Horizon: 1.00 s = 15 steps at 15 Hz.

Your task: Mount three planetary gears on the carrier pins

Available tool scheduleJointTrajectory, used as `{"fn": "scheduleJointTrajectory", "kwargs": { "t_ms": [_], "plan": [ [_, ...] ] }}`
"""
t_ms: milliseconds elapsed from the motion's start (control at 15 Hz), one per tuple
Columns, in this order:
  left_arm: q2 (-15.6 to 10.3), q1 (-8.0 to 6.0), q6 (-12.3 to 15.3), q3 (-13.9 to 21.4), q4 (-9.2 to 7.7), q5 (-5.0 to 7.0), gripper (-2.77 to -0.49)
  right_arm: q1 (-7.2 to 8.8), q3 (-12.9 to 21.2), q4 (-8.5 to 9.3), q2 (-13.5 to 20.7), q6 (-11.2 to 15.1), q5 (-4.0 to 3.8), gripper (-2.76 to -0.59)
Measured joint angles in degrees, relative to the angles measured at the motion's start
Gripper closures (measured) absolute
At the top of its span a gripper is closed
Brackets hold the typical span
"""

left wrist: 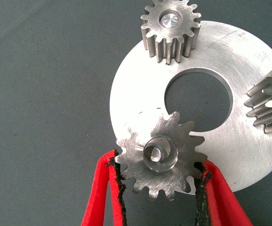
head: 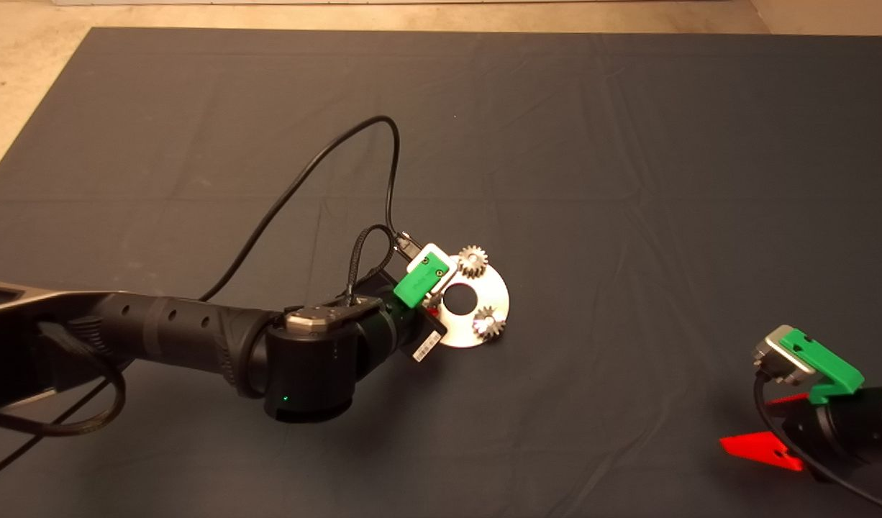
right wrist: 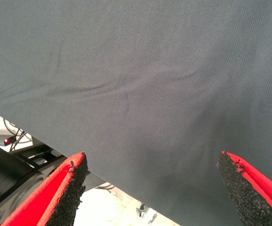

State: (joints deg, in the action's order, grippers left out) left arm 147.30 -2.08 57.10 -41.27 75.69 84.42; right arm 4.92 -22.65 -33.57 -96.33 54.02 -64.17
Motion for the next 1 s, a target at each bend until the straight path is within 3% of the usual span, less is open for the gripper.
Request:
{"fn": "scheduleJointTrajectory", "kwargs": {
  "t_ms": [267,533,1000],
  "plan": [
    [0.0,-0.45,0.0,0.0,-0.59,0.0,-0.59,0.02,0.0,0.0,0.4,0.0,0.06,-2.06],
    [0.0,-2.1,-1.3,-0.5,-4.22,0.48,-0.59,0.0,0.0,0.0,0.5,0.0,0.11,-2.06],
    [0.0,-2.4,-1.3,-0.7,-5.66,0.41,-0.59,-0.02,0.0,0.0,0.5,-0.5,0.3,-2.06]
  ]
}}
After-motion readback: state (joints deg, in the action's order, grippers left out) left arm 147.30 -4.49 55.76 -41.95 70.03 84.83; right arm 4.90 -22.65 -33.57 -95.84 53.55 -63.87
